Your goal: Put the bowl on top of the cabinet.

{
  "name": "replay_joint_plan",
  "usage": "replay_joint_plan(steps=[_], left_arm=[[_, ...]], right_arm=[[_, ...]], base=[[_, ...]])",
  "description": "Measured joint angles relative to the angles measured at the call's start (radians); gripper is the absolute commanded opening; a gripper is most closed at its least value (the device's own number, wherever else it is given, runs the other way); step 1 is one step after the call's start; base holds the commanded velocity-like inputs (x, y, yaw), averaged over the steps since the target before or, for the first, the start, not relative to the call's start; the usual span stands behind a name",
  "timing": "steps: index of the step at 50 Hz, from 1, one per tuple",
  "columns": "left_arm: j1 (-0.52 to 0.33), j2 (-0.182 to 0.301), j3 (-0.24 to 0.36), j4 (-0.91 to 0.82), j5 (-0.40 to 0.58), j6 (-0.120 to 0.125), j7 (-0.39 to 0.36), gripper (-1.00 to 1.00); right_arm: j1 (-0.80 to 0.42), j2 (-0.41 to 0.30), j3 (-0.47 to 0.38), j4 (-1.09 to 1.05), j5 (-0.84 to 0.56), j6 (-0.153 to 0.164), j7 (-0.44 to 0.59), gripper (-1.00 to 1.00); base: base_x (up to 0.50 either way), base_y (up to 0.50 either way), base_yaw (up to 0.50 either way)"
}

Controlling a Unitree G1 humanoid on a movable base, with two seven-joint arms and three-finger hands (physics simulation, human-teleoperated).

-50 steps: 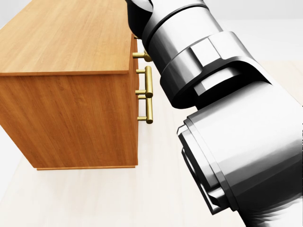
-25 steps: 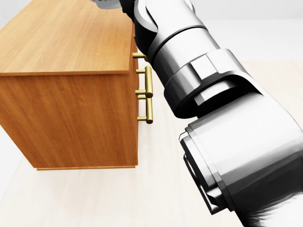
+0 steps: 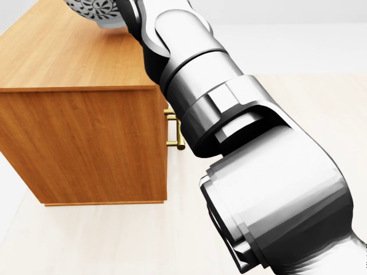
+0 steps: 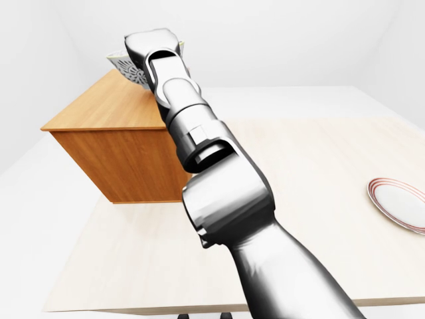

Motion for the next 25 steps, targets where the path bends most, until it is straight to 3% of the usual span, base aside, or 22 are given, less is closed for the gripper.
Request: replay_joint_plan(steps=[25], left_arm=[[0.001, 0.003, 0.003, -0.001, -0.008, 0.0, 0.004, 1.0]], right_arm=[[0.002, 0.016, 0.005, -0.002, 0.029, -0.013, -0.002, -1.0]], base=[[0.0, 0.0, 0.0]])
